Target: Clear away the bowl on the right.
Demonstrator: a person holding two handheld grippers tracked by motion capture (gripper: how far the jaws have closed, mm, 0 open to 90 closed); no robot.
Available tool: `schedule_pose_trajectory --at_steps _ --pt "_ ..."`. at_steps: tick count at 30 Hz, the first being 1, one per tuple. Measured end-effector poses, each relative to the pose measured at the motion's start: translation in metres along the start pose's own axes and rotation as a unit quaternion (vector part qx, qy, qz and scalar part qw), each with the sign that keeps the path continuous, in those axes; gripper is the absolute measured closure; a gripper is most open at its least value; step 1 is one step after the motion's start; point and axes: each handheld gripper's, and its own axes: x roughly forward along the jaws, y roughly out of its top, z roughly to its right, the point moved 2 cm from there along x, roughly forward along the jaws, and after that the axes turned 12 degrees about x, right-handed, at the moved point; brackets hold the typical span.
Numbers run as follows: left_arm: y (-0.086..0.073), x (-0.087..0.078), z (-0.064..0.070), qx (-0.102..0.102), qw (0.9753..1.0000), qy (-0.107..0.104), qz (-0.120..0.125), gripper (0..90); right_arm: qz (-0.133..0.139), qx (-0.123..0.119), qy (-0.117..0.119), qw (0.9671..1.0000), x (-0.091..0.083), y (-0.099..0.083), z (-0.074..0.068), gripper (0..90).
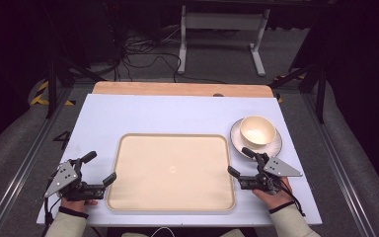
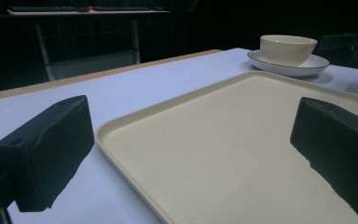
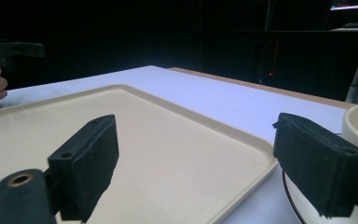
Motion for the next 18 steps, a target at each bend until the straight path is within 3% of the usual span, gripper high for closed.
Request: schedule_pose_trajectory --at_steps 18 --pt "0.0000 0.0001 0.0002 0.000 1.0000 0.001 -0.001 0.2 -0.003 0.008 -0.002 1.0000 0.0004 0.0007 0.0013 20.7"
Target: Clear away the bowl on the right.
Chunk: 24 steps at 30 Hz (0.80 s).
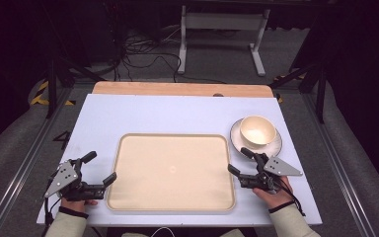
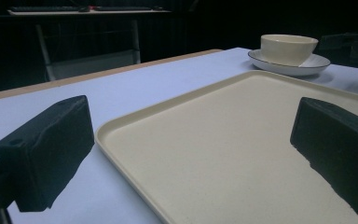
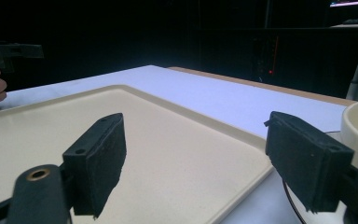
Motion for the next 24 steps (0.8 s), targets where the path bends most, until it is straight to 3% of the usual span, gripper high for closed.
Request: schedule_pose_trajectory --at_steps 4,10,24 --pt "0.000 0.000 0.000 0.000 1.0000 0.000 0.000 0.2 -0.009 0.001 0.003 1.0000 0.003 0.001 -0.001 21.1" --pt "0.000 0.000 0.000 0.000 1.0000 0.000 -0.003 0.2 0.001 -0.011 0.007 0.9999 0.003 0.016 -0.009 23.2" --pt "0.000 0.000 0.000 0.000 1.0000 0.001 -0.003 0.2 0.004 -0.008 0.009 0.9999 0.004 0.040 -0.017 23.1"
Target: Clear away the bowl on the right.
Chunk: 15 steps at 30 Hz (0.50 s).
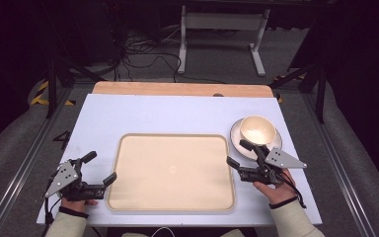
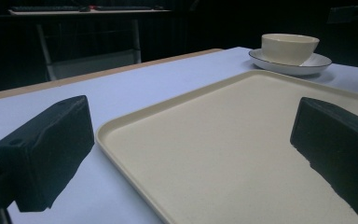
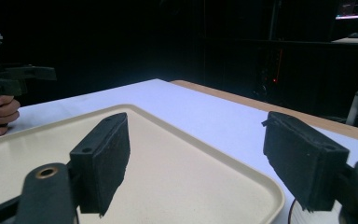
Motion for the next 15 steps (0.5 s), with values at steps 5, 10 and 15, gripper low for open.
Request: schedule_pose_trajectory --at_steps 5,10,15 --pt "0.000 0.000 0.000 -0.001 1.0000 0.000 0.001 0.2 -0.006 0.011 0.003 0.9999 0.001 0.003 -0.001 23.2" --pt "0.000 0.000 0.000 -0.001 1.0000 0.001 0.000 0.2 -0.007 0.008 0.003 0.9999 0.002 0.010 0.000 23.4" --pt "0.000 0.000 0.000 0.000 1.0000 0.000 0.000 0.2 -0.009 0.006 0.001 0.9999 0.003 0.014 0.000 24.0"
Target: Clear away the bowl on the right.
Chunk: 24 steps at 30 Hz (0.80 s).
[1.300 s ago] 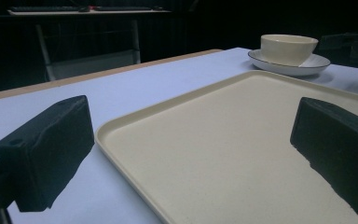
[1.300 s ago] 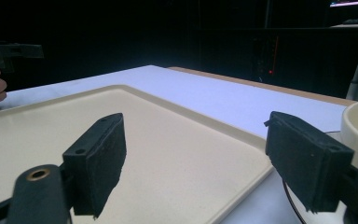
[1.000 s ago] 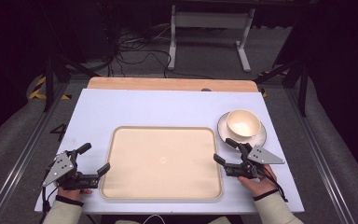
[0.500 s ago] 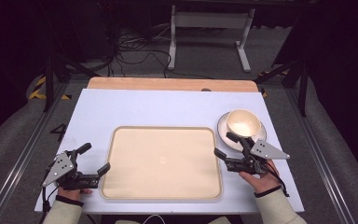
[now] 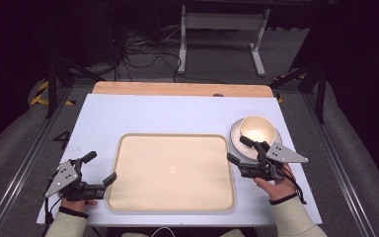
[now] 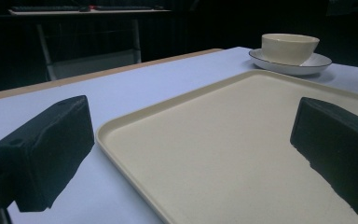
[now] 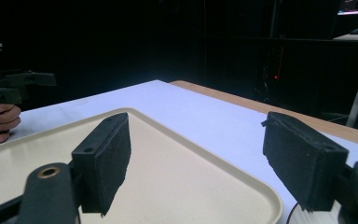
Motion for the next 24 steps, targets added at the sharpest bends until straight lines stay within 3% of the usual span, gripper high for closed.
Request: schedule_pose_trajectory --at_steps 4,11,21,24 --pt "0.000 0.000 0.000 0.000 1.0000 0.000 0.000 0.2 -0.011 -0.010 0.004 0.9999 0.004 0.003 0.000 24.2" --pt "0.000 0.000 0.000 0.000 1.0000 0.000 0.000 0.2 -0.009 -0.011 0.005 0.9999 0.011 0.010 0.007 24.1" --pt "0.000 0.000 0.000 0.000 1.0000 0.000 0.000 0.2 -0.009 -0.015 -0.005 0.9998 0.014 0.022 0.015 25.6" --pt "0.000 0.000 0.000 0.000 1.0000 0.000 0.000 0.2 -0.022 -0.015 -0.009 0.9996 0.015 0.028 0.017 27.3"
